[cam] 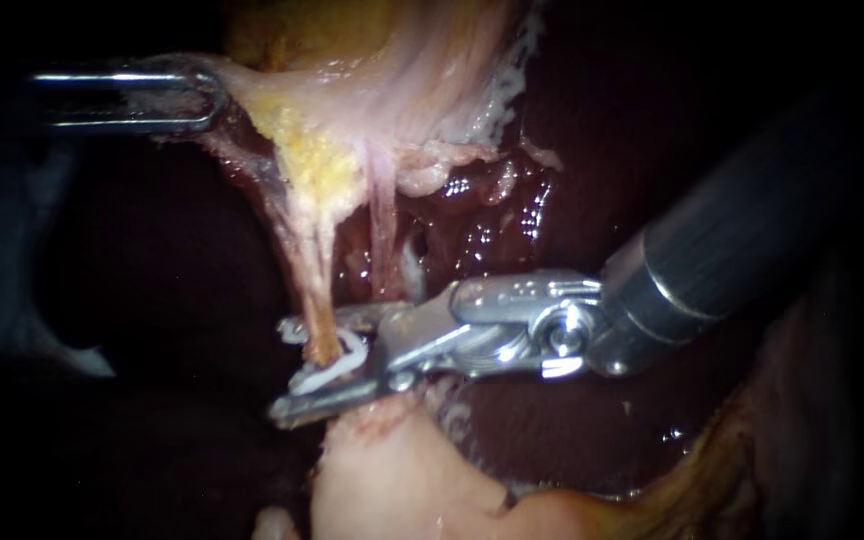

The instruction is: Clipping second clip left tube

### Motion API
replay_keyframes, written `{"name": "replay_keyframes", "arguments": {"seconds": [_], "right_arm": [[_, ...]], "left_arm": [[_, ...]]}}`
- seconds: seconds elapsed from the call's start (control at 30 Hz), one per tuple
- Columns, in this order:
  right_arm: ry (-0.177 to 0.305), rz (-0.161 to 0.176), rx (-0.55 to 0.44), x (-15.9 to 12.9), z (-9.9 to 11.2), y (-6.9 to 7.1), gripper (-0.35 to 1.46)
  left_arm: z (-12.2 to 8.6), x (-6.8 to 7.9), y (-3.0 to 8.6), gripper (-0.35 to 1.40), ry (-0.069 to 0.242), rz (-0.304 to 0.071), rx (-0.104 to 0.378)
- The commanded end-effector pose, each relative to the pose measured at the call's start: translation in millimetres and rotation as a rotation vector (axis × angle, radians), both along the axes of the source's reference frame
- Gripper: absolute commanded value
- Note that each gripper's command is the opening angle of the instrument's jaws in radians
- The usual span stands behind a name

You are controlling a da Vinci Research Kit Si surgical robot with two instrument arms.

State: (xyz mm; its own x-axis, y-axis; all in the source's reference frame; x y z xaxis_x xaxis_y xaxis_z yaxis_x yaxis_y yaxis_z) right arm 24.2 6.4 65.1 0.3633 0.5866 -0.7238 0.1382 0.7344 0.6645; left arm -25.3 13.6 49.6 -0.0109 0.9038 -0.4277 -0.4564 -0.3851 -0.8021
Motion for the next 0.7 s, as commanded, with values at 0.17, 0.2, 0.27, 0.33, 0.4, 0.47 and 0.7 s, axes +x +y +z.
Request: {"name": "replay_keyframes", "arguments": {"seconds": [0.17, 0.2, 0.27, 0.33, 0.4, 0.47, 0.7], "right_arm": [[0.052, -0.028, 0.003, 0.4, -1.5, -1.4, 0.50], [0.060, -0.032, 0.009, 0.5, -1.8, -1.7, 0.50], [0.076, -0.044, 0.009, 0.7, -2.5, -2.3, 0.50], [0.083, -0.056, 0.009, 0.9, -3.0, -2.8, 0.49], [0.093, -0.070, 0.010, 1.1, -3.6, -3.3, 0.49], [0.101, -0.076, 0.011, 1.3, -4.0, -3.7, 0.49], [0.097, -0.075, 0.026, 1.5, -4.3, -4.0, 0.39]], "left_arm": [[0.0, 0.0, 0.0, -0.35, -0.001, 0.001, 0.001], [0.0, 0.0, 0.0, -0.35, -0.001, 0.001, 0.001], [0.0, 0.0, 0.0, -0.35, -0.002, 0.001, 0.001], [0.0, 0.0, 0.0, -0.35, -0.002, 0.002, 0.001], [0.0, 0.0, 0.0, -0.35, -0.002, 0.002, 0.001], [0.0, 0.0, 0.0, -0.35, -0.002, 0.002, 0.001], [0.0, 0.0, 0.0, -0.35, -0.002, 0.002, 0.001]]}}
